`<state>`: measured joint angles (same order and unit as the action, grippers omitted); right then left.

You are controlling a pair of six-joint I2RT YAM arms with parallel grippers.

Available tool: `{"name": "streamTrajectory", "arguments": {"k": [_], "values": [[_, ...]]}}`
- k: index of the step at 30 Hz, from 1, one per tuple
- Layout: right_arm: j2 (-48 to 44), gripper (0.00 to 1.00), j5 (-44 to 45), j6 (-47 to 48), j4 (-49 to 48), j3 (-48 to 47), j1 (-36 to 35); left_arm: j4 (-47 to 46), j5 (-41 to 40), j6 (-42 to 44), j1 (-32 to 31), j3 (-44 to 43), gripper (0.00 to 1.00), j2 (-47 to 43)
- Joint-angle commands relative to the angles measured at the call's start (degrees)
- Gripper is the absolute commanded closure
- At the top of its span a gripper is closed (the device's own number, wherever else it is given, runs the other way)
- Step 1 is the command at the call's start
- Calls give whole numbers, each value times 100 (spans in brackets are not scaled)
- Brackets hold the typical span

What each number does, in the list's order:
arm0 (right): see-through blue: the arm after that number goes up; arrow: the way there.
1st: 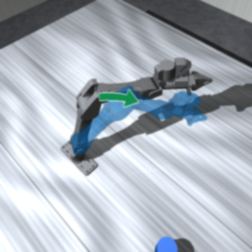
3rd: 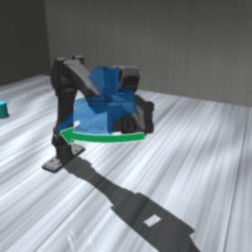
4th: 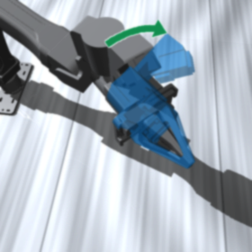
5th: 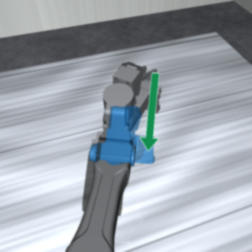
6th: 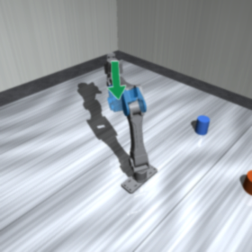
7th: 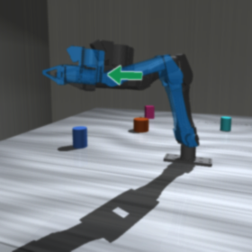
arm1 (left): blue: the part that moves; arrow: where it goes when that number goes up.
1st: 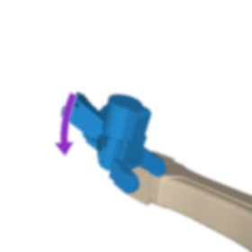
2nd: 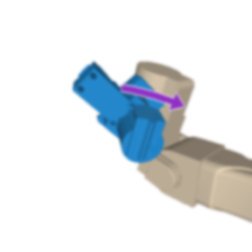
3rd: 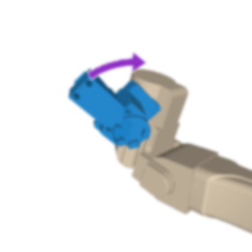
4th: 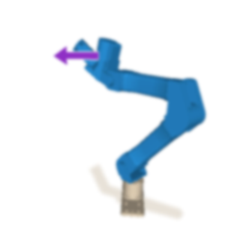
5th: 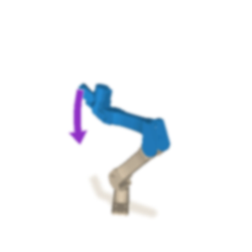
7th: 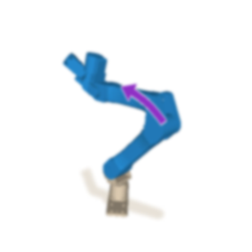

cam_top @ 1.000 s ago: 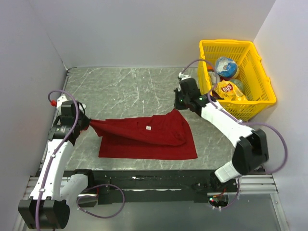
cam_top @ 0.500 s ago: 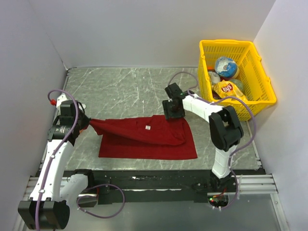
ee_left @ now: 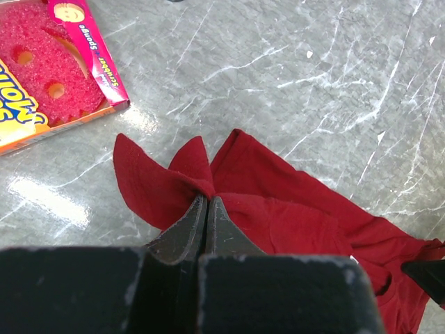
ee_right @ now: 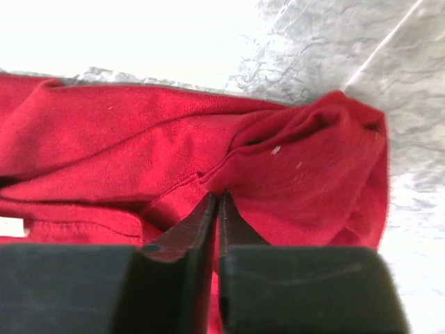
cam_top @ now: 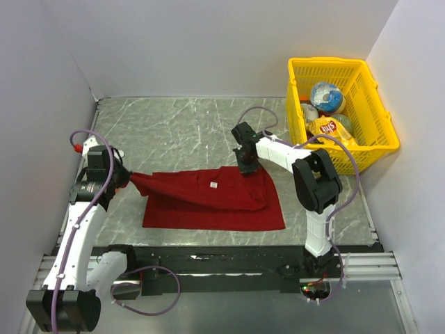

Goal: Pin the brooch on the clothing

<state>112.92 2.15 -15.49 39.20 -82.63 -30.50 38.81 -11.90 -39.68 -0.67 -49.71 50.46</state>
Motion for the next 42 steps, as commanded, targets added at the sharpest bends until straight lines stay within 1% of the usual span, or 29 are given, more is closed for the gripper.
{"name": "streamTrajectory", "arguments": {"k": [1,4,10,17,19,20,25,27,28,30,32,35,37,38,39,40,41,42], "values": [[28,100,189,-51,17,-51,-35,-145,-40,66,23,-3,99,-71],[-112,100,320,-42,-44,18,-35,-128,-49,57,23,-3,99,-80],[-990,100,487,-51,-272,221,-26,-119,-119,48,23,-12,99,-115],[-2483,100,505,-130,-685,642,132,-215,-93,31,23,-47,99,-124],[-2783,100,418,-156,-782,765,202,-277,-58,57,23,-91,99,-141],[-3107,100,426,-165,-904,809,211,-321,-58,66,23,-187,99,-141],[-4126,100,400,-130,-1142,889,281,-462,82,259,23,-583,99,-229],[-4383,100,461,-113,-1195,889,290,-532,100,338,23,-794,99,-282],[-4654,100,583,-139,-1213,915,308,-523,100,356,23,-864,99,-334],[-4893,100,654,-104,-1275,1047,378,-506,30,426,23,-1040,99,-387],[-4973,100,944,-113,-1030,1021,457,-401,-40,452,23,-1128,99,-449],[-4973,100,972,-156,-722,1222,623,-348,30,453,23,-997,99,-580],[-4947,80,849,-236,-607,1441,721,-321,100,391,23,-857,99,-659],[-4938,71,735,-262,-607,1521,756,-278,109,347,23,-664,99,-677],[-4947,51,682,-297,-667,1626,747,-260,126,243,23,-549,99,-695],[-4938,43,620,-315,-720,1801,765,-225,101,189,23,-435,99,-721],[-4920,37,576,-367,-799,1881,756,-155,65,119,23,-242,99,-739],[-4903,28,402,-394,-870,1960,756,-128,48,-47,23,-145,99,-730]]}}
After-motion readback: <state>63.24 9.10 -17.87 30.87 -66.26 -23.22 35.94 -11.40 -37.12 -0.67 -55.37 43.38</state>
